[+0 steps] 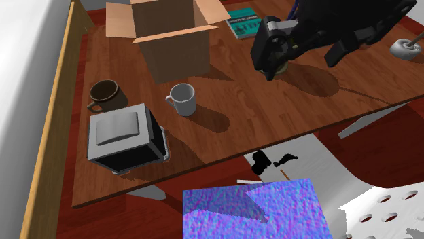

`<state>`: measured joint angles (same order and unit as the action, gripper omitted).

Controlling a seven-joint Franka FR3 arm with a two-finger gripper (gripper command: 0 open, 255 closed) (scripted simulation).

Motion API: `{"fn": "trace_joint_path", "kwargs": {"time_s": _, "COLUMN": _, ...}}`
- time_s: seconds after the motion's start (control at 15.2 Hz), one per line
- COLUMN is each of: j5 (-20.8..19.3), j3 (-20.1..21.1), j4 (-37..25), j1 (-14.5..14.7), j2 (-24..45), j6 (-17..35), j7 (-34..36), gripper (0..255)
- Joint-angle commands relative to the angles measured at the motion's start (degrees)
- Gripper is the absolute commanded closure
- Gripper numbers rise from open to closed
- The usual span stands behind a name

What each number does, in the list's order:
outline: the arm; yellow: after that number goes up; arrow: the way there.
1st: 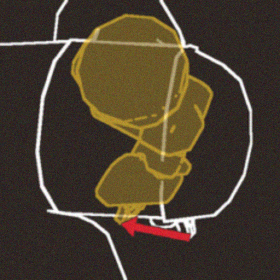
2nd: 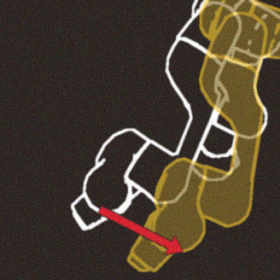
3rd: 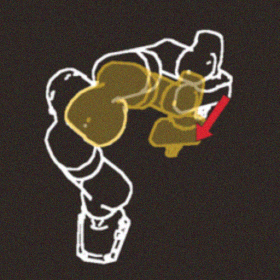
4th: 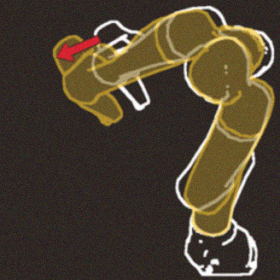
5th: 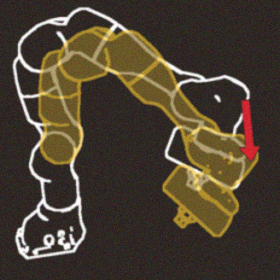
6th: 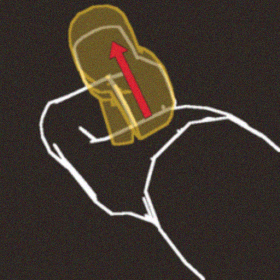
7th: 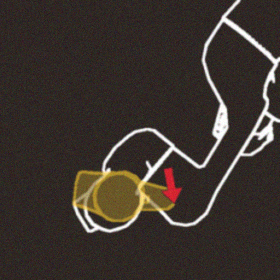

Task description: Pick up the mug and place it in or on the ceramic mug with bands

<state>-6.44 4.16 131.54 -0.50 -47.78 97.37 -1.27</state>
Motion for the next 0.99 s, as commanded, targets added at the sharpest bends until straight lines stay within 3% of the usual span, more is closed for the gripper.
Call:
{"fn": "trace_joint_path", "kwargs": {"time_s": 0.0, "j5": 0.0, "j3": 0.0, "j4": 0.0, "j1": 0.0, "j2": 0.0, "j6": 0.0, "j7": 0.0, "gripper": 0}}
{"fn": "trace_joint_path", "kwargs": {"time_s": 0.92, "j5": 6.3, "j3": 5.2, "j4": 1.9, "j1": 1.8, "j2": 21.6, "j6": 18.1, "j7": 9.1, "gripper": 0}}
